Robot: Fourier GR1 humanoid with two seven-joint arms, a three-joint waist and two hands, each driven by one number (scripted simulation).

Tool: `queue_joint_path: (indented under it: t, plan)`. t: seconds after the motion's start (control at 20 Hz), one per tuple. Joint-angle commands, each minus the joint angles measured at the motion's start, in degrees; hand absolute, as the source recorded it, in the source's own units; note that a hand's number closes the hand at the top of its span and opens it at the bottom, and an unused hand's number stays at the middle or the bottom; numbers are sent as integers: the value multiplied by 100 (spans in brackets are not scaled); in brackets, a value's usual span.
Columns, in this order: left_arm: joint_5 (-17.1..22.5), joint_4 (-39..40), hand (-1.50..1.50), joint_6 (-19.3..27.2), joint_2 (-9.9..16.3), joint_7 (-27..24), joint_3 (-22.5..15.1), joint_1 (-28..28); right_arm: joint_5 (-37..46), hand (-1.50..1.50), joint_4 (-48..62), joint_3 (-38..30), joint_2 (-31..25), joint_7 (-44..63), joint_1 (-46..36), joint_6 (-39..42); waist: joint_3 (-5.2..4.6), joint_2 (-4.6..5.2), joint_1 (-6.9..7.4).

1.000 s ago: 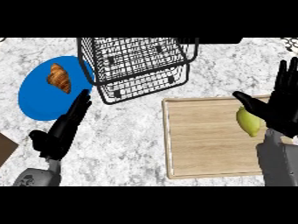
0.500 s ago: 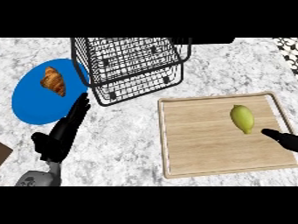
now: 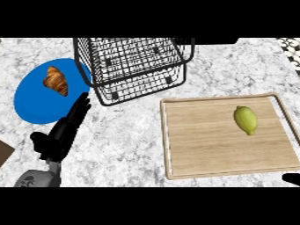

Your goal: Pick the lemon from the tray and place it in the tiered basket

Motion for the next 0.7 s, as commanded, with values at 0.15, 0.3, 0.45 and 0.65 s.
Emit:
queue_joint_path:
  t: [0.15, 0.3, 0.45, 0.65]
  plan:
    - [-339, 85, 0, 115, -307, -235, -186, 96, 722, -150, -1379, 275, 172, 1924, 30, 155, 23, 27, 154]
    - [-162, 186, 0, -147, -172, 36, 79, -189, 1172, -150, -989, 166, 716, 1443, 250, 39, 28, 29, 135]
    - [-237, 310, 0, -195, -229, -282, 33, -28, 1614, -150, -651, 281, 803, 2098, -250, -56, 26, 35, 170]
    - [-218, 481, 0, -148, -274, 51, 191, -551, 1732, -150, -289, 512, 862, 2504, -416, 345, 27, 39, 147]
